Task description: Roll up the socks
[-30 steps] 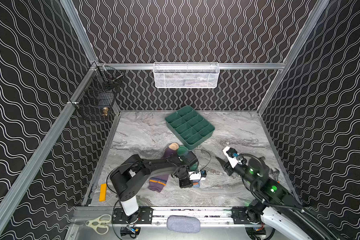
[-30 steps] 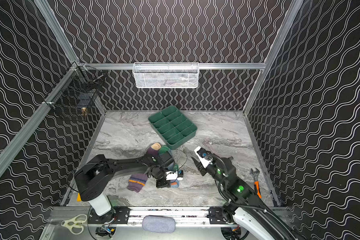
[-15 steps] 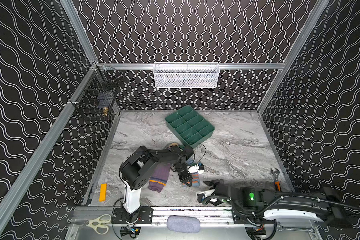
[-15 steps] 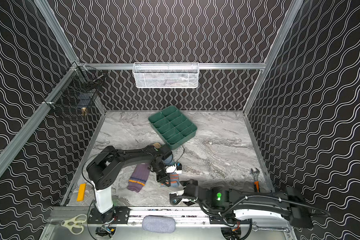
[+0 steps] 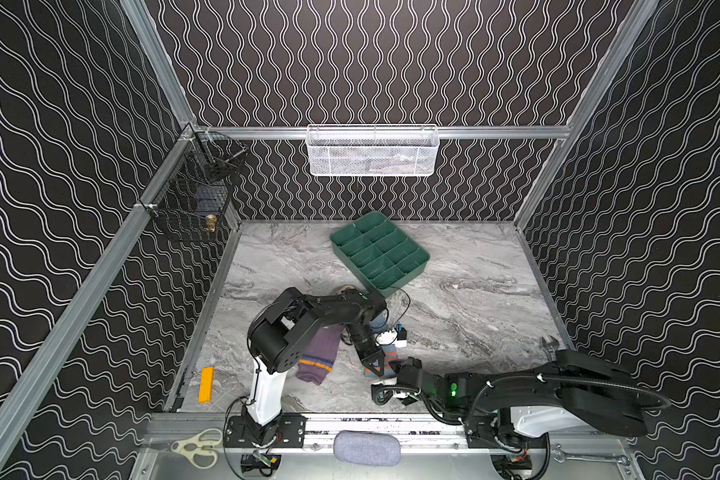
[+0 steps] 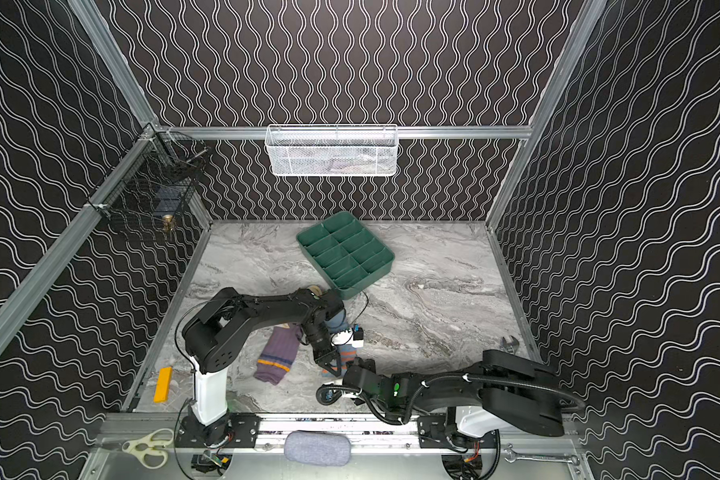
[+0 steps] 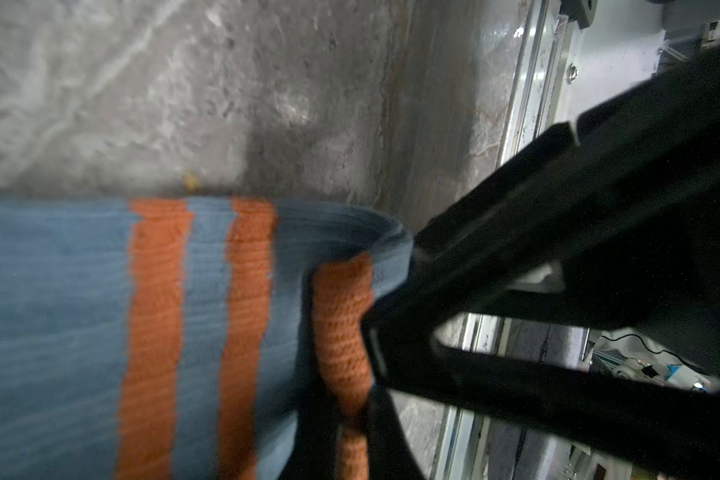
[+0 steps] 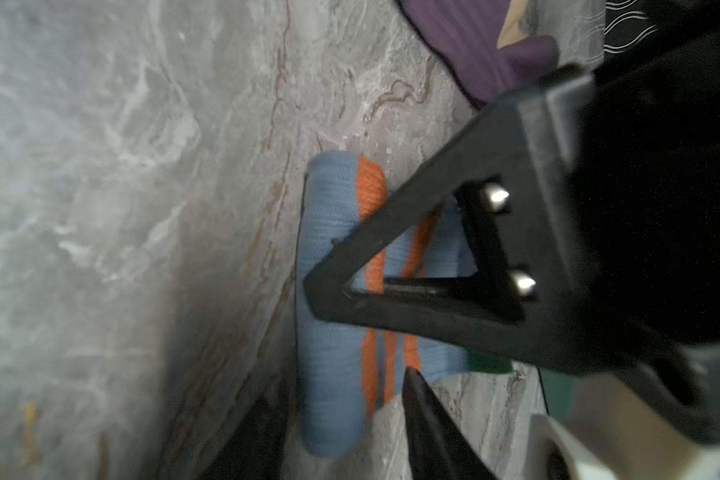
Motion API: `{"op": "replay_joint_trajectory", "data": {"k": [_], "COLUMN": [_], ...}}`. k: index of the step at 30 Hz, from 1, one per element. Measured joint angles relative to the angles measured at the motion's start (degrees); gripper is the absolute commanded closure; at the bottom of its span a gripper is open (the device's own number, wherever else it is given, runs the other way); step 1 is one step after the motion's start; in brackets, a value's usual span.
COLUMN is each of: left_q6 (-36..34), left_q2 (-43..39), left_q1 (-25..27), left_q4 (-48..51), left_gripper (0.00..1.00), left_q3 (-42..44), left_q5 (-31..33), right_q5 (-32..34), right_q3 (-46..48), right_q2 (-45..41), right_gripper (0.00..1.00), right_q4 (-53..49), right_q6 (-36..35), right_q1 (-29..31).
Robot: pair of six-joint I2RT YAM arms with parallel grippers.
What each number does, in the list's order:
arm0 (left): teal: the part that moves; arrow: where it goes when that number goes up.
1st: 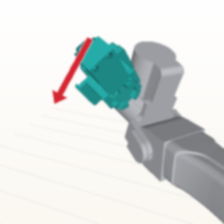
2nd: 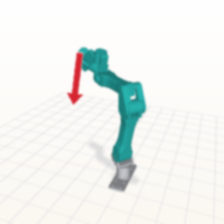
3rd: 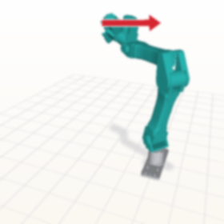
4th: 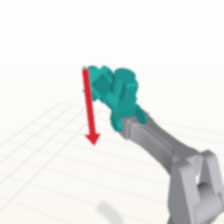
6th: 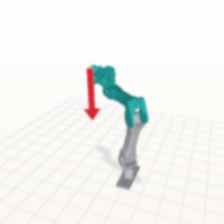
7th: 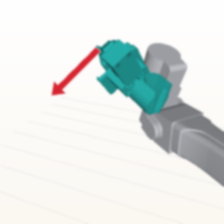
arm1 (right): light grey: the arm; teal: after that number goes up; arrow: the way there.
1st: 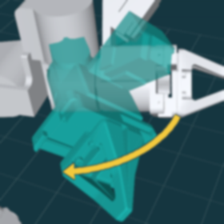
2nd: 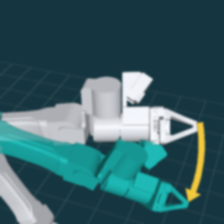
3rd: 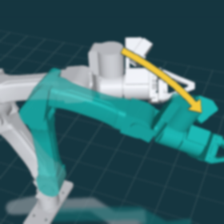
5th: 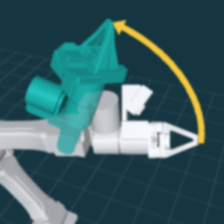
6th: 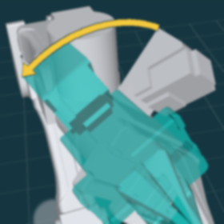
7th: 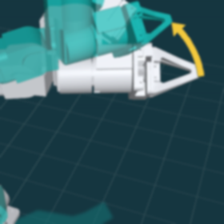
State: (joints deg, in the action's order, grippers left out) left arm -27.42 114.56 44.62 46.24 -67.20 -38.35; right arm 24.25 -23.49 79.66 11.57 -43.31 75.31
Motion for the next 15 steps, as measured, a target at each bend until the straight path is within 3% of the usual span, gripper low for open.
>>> {"op": "replay_joint_trajectory", "data": {"k": [3,8,10,13,15], "left_q6": [0.0,0.0,0.0,0.1,0.1], "left_q2": [0.1,0.1,0.0,-1.5,-3.5], "left_q1": [0.0,0.0,0.0,0.1,0.4], "left_q4": [0.1,0.2,0.5,1.2,1.2], "left_gripper": [1.00,1.00,0.77,0.56,0.47], "left_q3": [0.0,-0.1,-0.2,0.1,0.6], "left_q5": [-0.3,-0.2,0.1,0.5,2.0], "right_q5": [-0.9,-2.0,-2.3,-3.1,-4.5], "right_q3": [-0.5,-1.1,-1.8,-4.0,-5.5], "right_q2": [2.2,4.2,4.5,4.8,4.7], "right_gripper": [0.71,0.96,1.00,1.00,1.00], "right_q4": [2.0,2.6,1.5,-1.9,-4.8], "right_q6": [0.0,0.5,1.0,2.6,4.3], "right_q1": [-0.8,-0.8,-0.8,-0.9,-0.9]}}
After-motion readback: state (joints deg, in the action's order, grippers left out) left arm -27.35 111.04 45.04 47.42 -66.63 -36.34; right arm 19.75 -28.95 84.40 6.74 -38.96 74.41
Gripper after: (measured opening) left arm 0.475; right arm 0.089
